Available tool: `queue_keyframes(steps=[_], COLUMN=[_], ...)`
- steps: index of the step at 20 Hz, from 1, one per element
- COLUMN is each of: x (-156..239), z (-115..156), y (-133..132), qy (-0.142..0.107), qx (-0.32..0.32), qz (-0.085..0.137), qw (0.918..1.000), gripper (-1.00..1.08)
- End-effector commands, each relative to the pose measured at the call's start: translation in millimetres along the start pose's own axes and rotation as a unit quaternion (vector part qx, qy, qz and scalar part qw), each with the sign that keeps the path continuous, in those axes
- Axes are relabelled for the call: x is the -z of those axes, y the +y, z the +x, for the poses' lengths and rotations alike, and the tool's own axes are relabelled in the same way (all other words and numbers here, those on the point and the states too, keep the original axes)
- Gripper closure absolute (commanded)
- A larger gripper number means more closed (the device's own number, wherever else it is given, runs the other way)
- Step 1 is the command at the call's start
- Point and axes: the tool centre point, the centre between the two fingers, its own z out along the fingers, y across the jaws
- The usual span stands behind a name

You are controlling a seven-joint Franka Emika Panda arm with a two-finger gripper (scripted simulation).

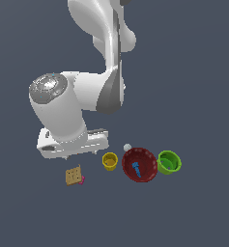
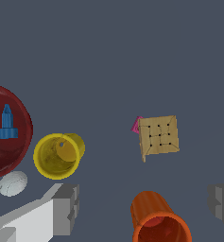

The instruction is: Pick up a designated object from a clutter of objects.

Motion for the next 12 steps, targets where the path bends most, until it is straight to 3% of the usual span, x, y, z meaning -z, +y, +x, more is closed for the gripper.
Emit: queue_keyframes(steps=[1,12], x=[-21,-87], z=[6,15], y=[15,55], qy=[0.000,-0.001], qx=[0.012,0.046], qz=[0.000,0.000], qw=[0.9999,0.9989], gripper=[-0.92,-0.92])
